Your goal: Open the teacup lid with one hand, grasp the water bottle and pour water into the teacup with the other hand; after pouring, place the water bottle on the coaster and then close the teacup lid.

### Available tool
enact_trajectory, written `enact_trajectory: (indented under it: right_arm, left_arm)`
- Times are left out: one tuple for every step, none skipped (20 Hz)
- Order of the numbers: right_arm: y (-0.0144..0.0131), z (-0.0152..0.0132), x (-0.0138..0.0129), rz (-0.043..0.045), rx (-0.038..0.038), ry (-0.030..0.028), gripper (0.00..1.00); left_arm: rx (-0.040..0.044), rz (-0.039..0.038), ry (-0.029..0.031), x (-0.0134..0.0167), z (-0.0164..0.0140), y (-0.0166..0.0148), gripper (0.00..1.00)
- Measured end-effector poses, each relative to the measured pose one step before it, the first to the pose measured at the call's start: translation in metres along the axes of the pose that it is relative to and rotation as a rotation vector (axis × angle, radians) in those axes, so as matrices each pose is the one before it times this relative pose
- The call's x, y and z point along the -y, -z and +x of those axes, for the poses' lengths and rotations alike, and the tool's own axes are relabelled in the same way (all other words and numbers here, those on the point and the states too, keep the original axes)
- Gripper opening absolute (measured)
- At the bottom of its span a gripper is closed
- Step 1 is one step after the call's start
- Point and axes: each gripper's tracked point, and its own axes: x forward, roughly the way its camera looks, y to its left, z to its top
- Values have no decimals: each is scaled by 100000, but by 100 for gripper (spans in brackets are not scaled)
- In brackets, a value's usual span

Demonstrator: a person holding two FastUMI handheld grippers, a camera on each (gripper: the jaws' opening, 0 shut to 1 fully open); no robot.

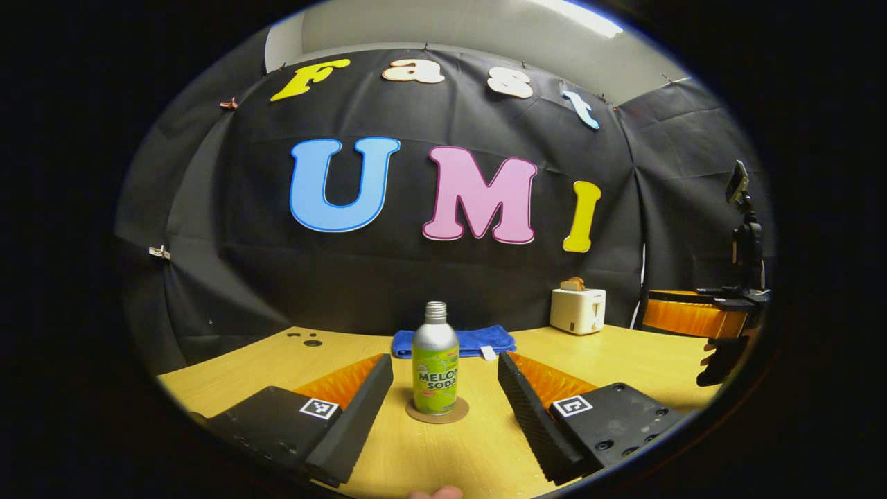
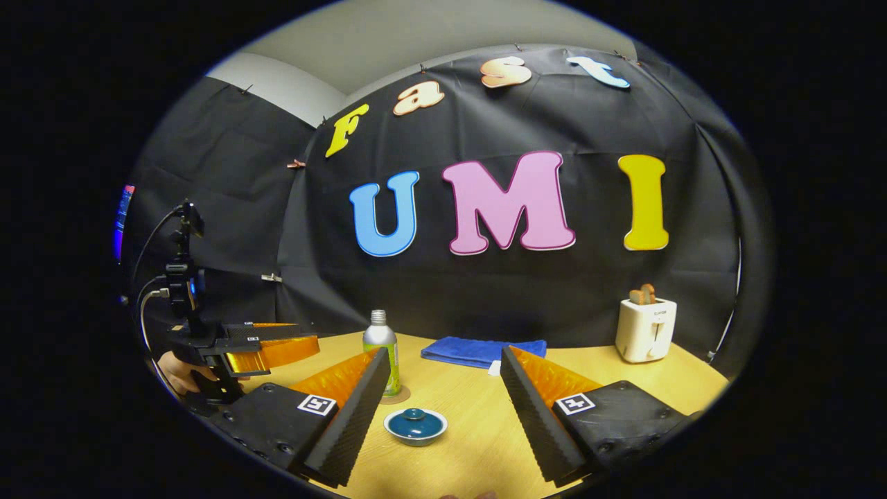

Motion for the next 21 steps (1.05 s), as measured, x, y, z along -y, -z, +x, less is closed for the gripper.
enact_trajectory:
  right_arm:
    - [-147,-704,407,-411,679,664,99]
    - [-129,-532,554,-256,819,1045,99]
    - [-54,-363,531,143,602,1081,99]
    - [-276,-205,498,618,472,1055,99]
    - [27,-108,284,430,-461,174,99]
    - [-192,4,530,550,428,1249,98]
    - [-164,-23,469,750,529,937,99]
    - [121,-87,215,755,-235,454,99]
    - [245,-19,236,469,-657,367,98]
    - [95,21,149,-166,-507,346,98]
    - [91,34,167,-520,-350,418,98]
    - [-41,-60,60,-645,-136,110,98]
    - [-65,42,-2,-406,85,23,98]
    - [-44,-61,-86,-149,52,-61,98]
    - [44,38,-111,34,-70,-223,98]
    - [-5,35,-150,-27,-56,-305,98]
    - [65,-31,-53,-80,-101,-86,98]
    - [53,7,-81,-99,-71,-145,98]
    - [18,116,-54,-47,-195,-73,98]
    - [133,-60,-46,-63,-158,-99,98]
    - [-29,57,-36,9,-75,4,98]
  left_arm:
    - [98,-319,488,301,-38,-141,96]
    - [-188,359,92,164,32,175,96]
    - [-376,677,-220,-61,-83,57,96]
    - [-380,277,-217,58,-30,126,96]
    - [-179,-252,130,-16,-77,-52,96]
    - [-349,-580,-131,26,-30,206,96]
    - [-512,-302,-98,-101,-43,97,98]
    - [-487,-122,-345,-88,31,242,96]
    - [-329,-211,-230,-137,14,45,96]
    - [-124,-137,116,40,-128,88,96]
    - [-30,227,-234,-176,-77,-57,96]
    - [-85,554,-213,-31,86,114,96]
    - [-32,490,-255,-99,-94,-28,96]
    - [-165,103,69,11,82,80,96]
    - [-110,-335,99,8,-8,15,96]
    - [-42,-294,100,-15,19,5,96]
    - [-302,-31,88,27,-8,71,96]
    - [-243,52,29,101,47,162,96]
    - [-107,-5,83,192,270,16,96]
    - [45,-66,27,28,-30,41,96]
    - [87,-39,-45,-61,12,-88,96]
